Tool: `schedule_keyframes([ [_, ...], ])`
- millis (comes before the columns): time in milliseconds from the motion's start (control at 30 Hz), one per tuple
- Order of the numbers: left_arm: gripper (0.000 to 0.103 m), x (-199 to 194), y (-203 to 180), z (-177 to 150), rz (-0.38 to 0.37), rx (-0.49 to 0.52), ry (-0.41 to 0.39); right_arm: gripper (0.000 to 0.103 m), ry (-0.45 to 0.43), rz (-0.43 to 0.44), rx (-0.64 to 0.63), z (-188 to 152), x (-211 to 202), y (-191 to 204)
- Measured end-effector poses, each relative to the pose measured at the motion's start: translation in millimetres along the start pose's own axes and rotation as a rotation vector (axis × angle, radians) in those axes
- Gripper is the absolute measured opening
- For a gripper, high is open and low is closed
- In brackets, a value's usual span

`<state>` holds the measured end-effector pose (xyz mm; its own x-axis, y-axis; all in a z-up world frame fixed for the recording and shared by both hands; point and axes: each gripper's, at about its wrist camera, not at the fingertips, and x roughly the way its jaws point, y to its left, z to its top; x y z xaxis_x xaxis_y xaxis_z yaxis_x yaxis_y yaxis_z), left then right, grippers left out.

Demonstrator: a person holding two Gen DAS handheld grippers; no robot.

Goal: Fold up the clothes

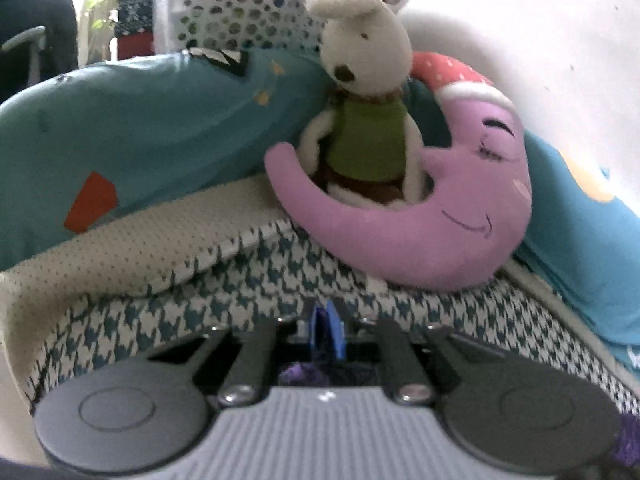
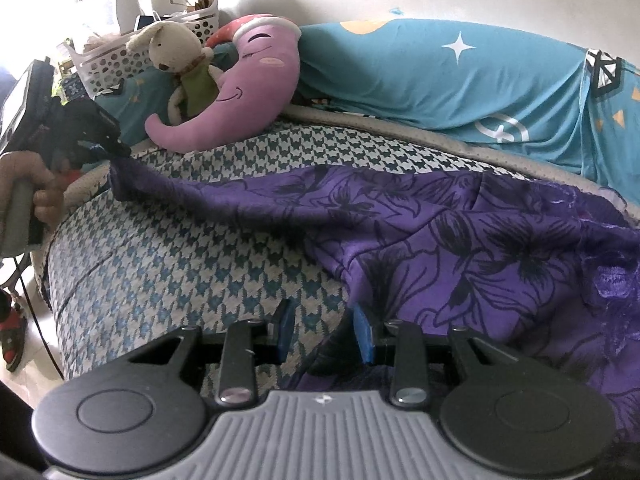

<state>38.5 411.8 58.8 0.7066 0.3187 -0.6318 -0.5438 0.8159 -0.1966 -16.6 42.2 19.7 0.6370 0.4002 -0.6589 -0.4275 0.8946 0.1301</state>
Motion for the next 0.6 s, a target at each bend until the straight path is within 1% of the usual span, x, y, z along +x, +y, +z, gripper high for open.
schedule_keyframes([
  [133, 0.007, -0.4, 4.2, 9.7, 0.042, -0.021, -0.051, 0.033, -0.008, 0.008, -0.003, 0.7, 2.7, 2.0],
  [267, 0.007, 12.5, 7.8, 13.9, 0.063, -0.037, -0.027, 0.033, -0.018, 0.03, -0.025, 3.1, 7.8, 7.0],
  [333, 0.007, 15.8, 9.7, 12.9, 0.046, -0.05, 0.002, 0.033, -0.026, 0.045, -0.052, 4.4, 11.0, 12.0],
  [433, 0.007, 16.0, 8.8, 12.1, 0.004, -0.047, 0.036, 0.033, -0.039, 0.044, -0.121, 5.1, 17.3, 21.7],
  [500, 0.007, 16.7, 3.0, 8.4, -0.026, -0.007, 0.072, 0.033, -0.04, 0.032, -0.149, 4.9, 22.5, 25.2],
  [600, 0.01, 15.5, -8.7, 0.0, -0.065, 0.071, 0.122, 0.033, -0.049, -0.01, -0.201, 4.8, 29.5, 27.6],
])
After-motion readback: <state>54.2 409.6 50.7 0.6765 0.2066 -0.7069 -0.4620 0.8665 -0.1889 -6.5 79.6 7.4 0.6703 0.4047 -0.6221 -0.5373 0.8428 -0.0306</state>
